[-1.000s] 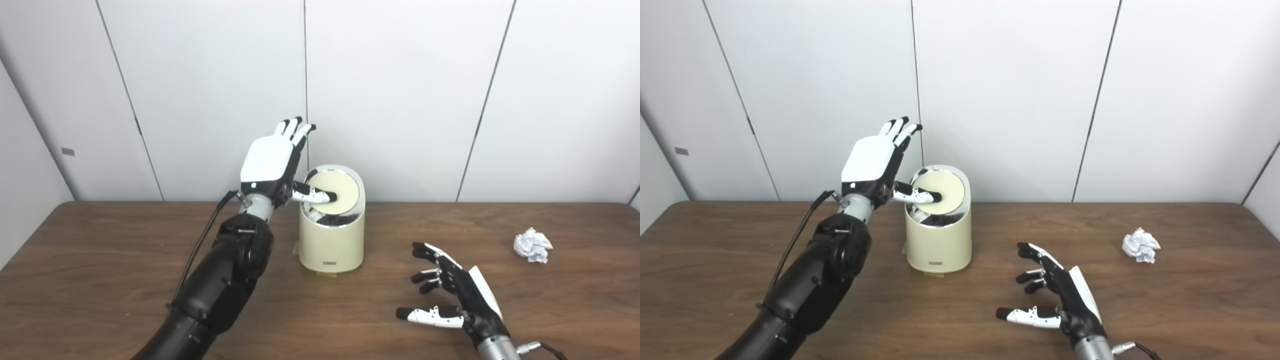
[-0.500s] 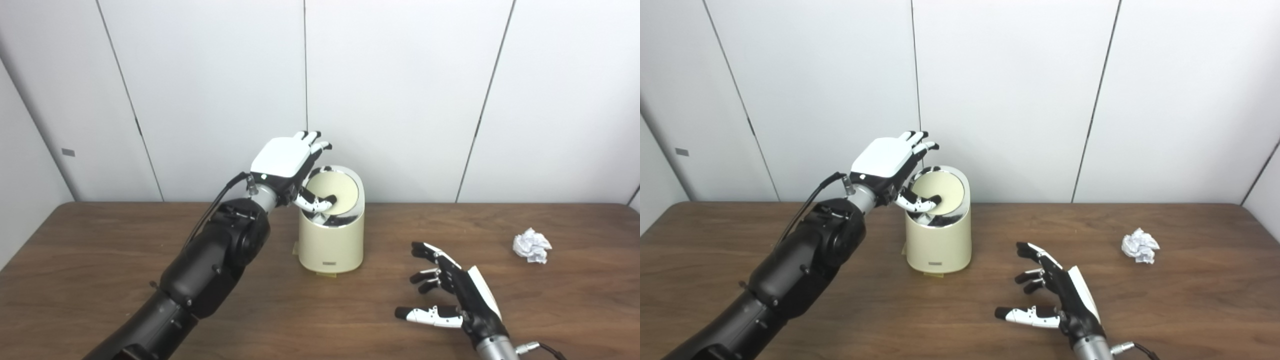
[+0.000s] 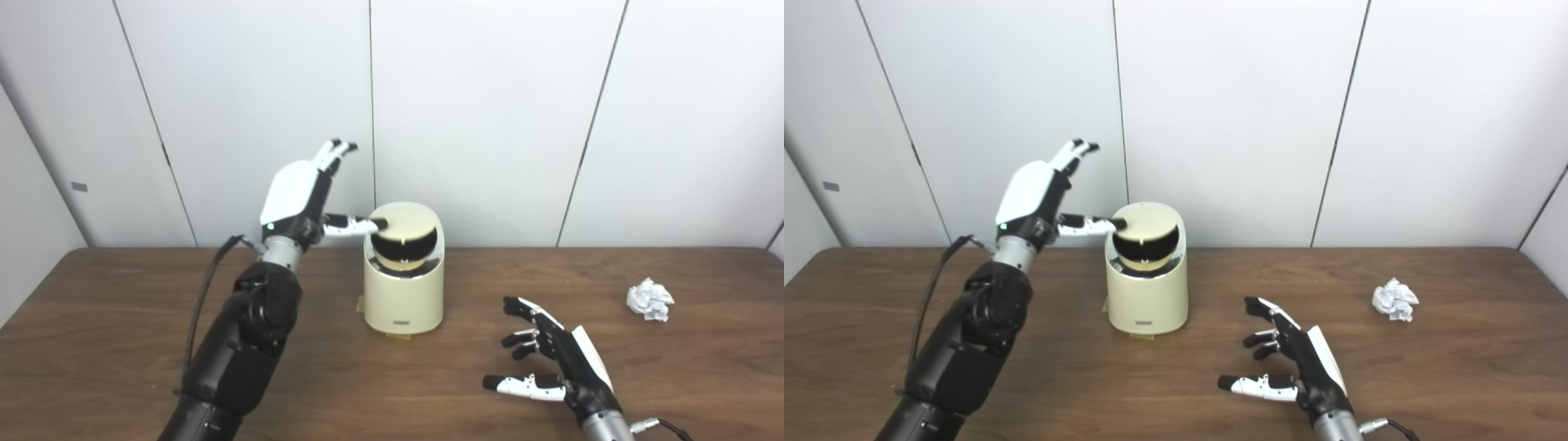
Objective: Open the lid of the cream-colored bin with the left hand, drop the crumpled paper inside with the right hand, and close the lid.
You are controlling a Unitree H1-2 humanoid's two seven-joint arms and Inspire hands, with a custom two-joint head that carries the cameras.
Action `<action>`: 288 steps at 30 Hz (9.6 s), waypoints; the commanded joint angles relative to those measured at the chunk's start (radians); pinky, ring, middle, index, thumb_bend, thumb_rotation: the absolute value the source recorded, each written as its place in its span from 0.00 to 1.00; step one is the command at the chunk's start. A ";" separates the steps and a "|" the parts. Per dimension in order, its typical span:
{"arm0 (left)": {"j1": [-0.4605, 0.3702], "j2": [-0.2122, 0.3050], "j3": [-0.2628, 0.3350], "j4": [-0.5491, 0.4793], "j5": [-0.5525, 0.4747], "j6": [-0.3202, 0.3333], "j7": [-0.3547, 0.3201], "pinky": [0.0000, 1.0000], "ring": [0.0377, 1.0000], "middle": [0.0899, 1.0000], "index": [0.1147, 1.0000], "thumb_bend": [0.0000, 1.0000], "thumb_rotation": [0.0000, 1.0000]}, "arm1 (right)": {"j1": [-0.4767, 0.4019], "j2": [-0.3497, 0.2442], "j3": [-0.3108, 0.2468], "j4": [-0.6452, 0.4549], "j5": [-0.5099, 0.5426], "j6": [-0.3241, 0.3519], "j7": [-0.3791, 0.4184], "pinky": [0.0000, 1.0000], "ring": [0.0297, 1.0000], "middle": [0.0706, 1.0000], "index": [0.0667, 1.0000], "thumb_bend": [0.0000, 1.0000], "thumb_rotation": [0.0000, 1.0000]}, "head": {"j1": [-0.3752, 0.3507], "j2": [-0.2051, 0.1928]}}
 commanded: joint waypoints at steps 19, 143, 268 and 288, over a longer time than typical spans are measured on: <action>0.346 -0.069 0.152 -0.204 -0.427 -0.118 -0.093 0.68 0.72 0.76 0.81 0.85 0.26 | -0.033 -0.002 -0.022 -0.024 0.022 -0.025 -0.011 0.55 0.61 0.81 0.82 0.79 0.16 | 0.001 0.004; 0.440 -0.034 0.134 0.006 -0.507 -0.294 -0.187 0.62 0.70 0.75 0.81 0.73 0.07 | -0.522 -0.511 0.161 0.092 -0.531 0.130 0.080 0.79 0.65 0.44 0.45 0.53 0.00 | -0.247 -0.023; 0.397 -0.113 0.097 -0.007 -0.462 -0.291 -0.134 0.61 0.72 0.75 0.79 0.79 0.14 | -0.234 -0.175 -0.014 0.083 -0.079 0.021 0.039 0.59 0.68 0.77 0.77 0.88 0.20 | 0.020 -0.043; 0.119 0.008 0.064 -0.175 -0.347 -0.017 -0.230 0.80 0.99 1.00 1.00 0.99 0.37 | -0.203 -0.140 0.002 0.143 -0.102 -0.030 0.005 0.61 0.70 0.78 0.78 0.86 0.17 | 0.027 -0.070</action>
